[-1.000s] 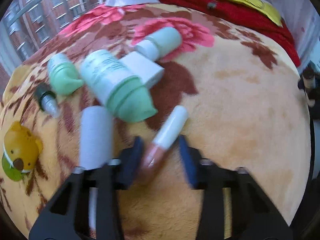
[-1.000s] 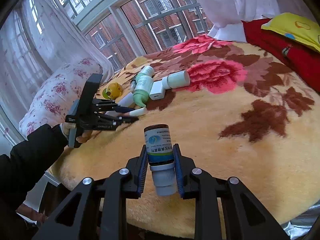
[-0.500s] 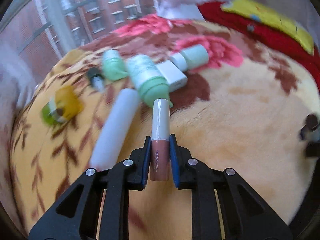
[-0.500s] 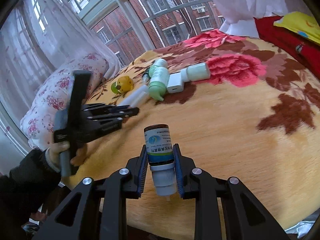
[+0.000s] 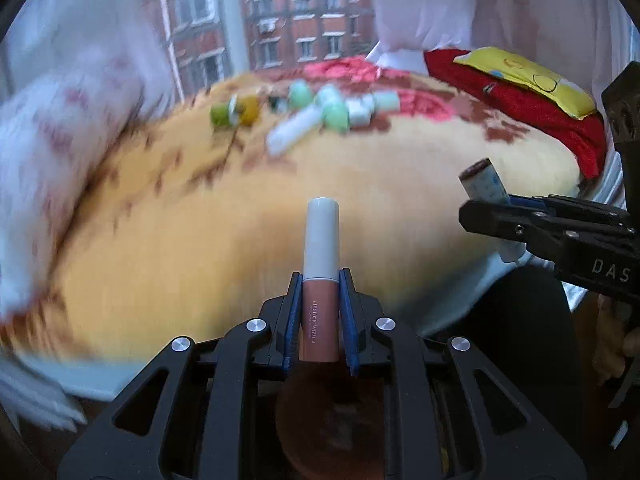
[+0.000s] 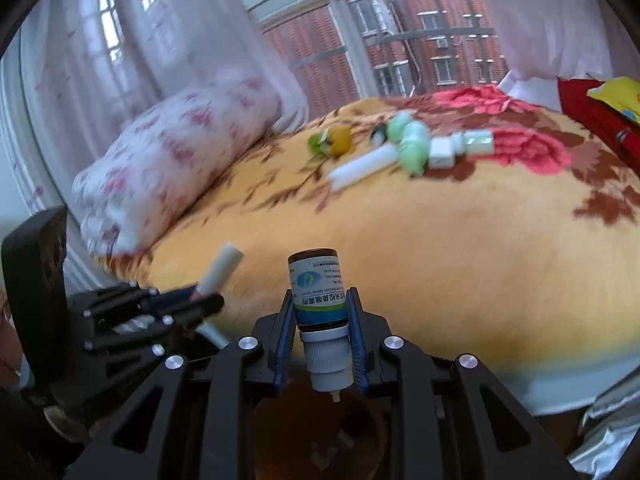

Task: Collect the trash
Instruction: 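Lower both tools over the orange bin and open both to drop the items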

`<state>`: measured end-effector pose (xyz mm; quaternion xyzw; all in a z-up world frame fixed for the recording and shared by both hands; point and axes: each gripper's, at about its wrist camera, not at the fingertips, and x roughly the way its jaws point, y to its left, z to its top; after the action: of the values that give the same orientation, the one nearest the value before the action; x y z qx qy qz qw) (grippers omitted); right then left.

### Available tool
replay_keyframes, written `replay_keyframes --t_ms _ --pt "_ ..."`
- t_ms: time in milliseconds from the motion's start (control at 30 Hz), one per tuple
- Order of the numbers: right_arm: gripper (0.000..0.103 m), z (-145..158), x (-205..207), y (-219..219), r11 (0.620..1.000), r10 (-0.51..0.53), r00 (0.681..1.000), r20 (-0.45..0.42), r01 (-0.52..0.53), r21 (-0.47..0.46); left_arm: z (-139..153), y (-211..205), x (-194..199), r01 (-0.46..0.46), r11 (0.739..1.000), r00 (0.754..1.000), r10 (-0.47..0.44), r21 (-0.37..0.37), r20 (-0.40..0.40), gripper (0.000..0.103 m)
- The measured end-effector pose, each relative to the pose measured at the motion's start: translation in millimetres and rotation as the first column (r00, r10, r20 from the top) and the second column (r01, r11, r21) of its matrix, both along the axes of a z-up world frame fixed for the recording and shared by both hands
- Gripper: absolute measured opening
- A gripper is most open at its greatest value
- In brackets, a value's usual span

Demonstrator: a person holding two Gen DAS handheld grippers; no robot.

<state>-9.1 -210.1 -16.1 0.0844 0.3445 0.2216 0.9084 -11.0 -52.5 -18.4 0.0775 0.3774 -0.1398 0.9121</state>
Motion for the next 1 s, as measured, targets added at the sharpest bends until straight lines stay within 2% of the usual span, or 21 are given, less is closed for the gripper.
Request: replay_keyframes --t_ms 100,200,300,433,533,667,800,1000 --pt "0.025 -21 -25 15 1.000 0.020 0.998 -0.065 -0.020 -0.011 -23 12 -16 -0.027 0.999 0.997 0.025 -0.026 -0.070 0.018" --pt "0.025 -50 -35 27 0.999 0.013 0.988 -0.155 -0.020 -0.048 -53 20 -15 -0.070 0.997 0.986 0.065 -0.026 -0.155 0.018" --pt "0.025 -84 -37 38 0.997 0.016 0.961 -0.277 -0.035 -0.063 -88 26 -9 -0.109 0.994 0.962 0.102 -0.014 -0.255 0.018" --pt "0.025 -124 -29 50 0.993 -0.003 0.912 -0.411 -0.045 -0.107 -128 27 1 -0.113 0.994 0.912 0.102 -0.004 -0.397 0.018" --pt "0.025 -144 -22 54 0.990 -0.021 0.885 -0.465 -0.046 -0.133 -140 29 6 -0.122 0.992 0.895 0.115 0.010 -0.432 0.018" --pt "0.025 -157 -16 55 0.991 -0.028 0.863 -0.505 -0.043 -0.128 -148 33 12 -0.139 0.990 0.878 0.134 0.024 -0.459 0.018" --pt "0.025 -160 -17 56 0.989 -0.019 0.863 -0.505 -0.056 -0.134 -152 32 13 -0.135 0.990 0.868 0.133 0.031 -0.479 0.018" --pt "0.025 -160 -18 54 0.990 -0.018 0.865 -0.502 -0.055 -0.132 -154 28 9 -0.140 0.990 0.869 0.138 0.033 -0.476 0.018"
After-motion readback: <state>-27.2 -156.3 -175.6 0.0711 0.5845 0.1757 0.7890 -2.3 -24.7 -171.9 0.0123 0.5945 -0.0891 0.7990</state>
